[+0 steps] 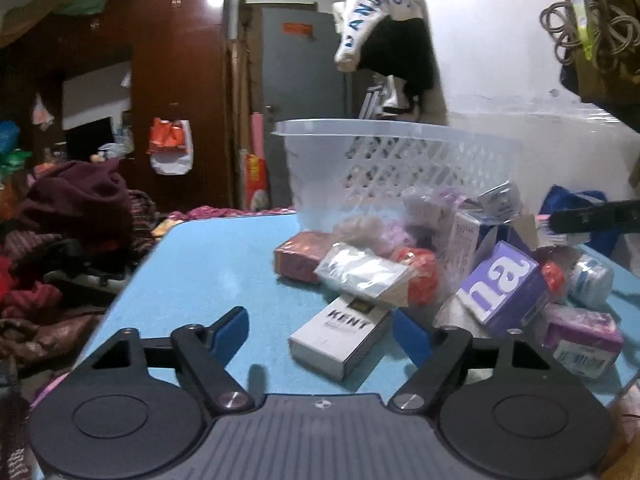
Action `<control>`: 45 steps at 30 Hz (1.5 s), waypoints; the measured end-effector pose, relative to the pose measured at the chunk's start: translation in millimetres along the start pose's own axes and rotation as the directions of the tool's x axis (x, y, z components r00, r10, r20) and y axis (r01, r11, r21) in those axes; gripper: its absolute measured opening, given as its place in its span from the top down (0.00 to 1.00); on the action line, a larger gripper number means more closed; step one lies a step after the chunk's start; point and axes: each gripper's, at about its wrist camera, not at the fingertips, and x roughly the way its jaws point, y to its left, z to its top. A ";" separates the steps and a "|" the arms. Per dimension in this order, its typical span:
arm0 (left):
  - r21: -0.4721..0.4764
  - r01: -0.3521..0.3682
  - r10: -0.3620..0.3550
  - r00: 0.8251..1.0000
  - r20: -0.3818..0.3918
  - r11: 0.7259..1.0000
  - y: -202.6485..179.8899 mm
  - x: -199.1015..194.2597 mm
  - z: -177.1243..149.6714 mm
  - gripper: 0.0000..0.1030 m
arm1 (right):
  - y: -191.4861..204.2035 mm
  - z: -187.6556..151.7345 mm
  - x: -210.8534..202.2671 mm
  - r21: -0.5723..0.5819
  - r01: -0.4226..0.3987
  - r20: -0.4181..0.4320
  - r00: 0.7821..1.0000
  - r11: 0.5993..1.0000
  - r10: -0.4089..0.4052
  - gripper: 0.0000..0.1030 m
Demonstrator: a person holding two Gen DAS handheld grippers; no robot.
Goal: Organize objects
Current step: 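Grasp the white tissue pack with the right gripper while the left grasps a clear bagged packet, then carry both packages over the white basket and open both grippers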
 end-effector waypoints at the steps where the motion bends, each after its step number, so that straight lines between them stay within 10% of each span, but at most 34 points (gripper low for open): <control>1: 0.001 0.007 -0.007 1.000 0.007 1.000 -1.3 -1.2 1.5 0.20 | 0.9 0.2 2.5 -0.002 -0.008 -0.012 1.000 1.000 0.008 0.22; 6: 0.023 0.023 -0.023 1.000 0.007 0.999 -16.7 4.6 14.7 0.20 | 4.9 -0.6 3.3 -0.022 0.002 -0.023 1.000 1.000 -0.002 0.39; 27: -0.329 -0.054 -0.013 0.980 -0.200 0.943 21.1 53.1 26.3 0.41 | 2.2 -1.2 -7.7 -0.026 -0.029 -0.017 0.999 0.999 0.029 0.40; 29: -0.333 -0.067 -0.005 0.977 -0.211 0.940 22.0 54.2 27.8 0.60 | 1.5 -1.0 -8.4 -0.028 -0.032 -0.017 0.999 0.999 0.031 0.40; 45: -0.268 0.147 -0.117 0.985 0.123 0.952 25.3 -10.2 54.1 0.62 | 3.9 31.9 -49.7 -0.056 -0.055 0.144 0.988 0.997 0.062 0.40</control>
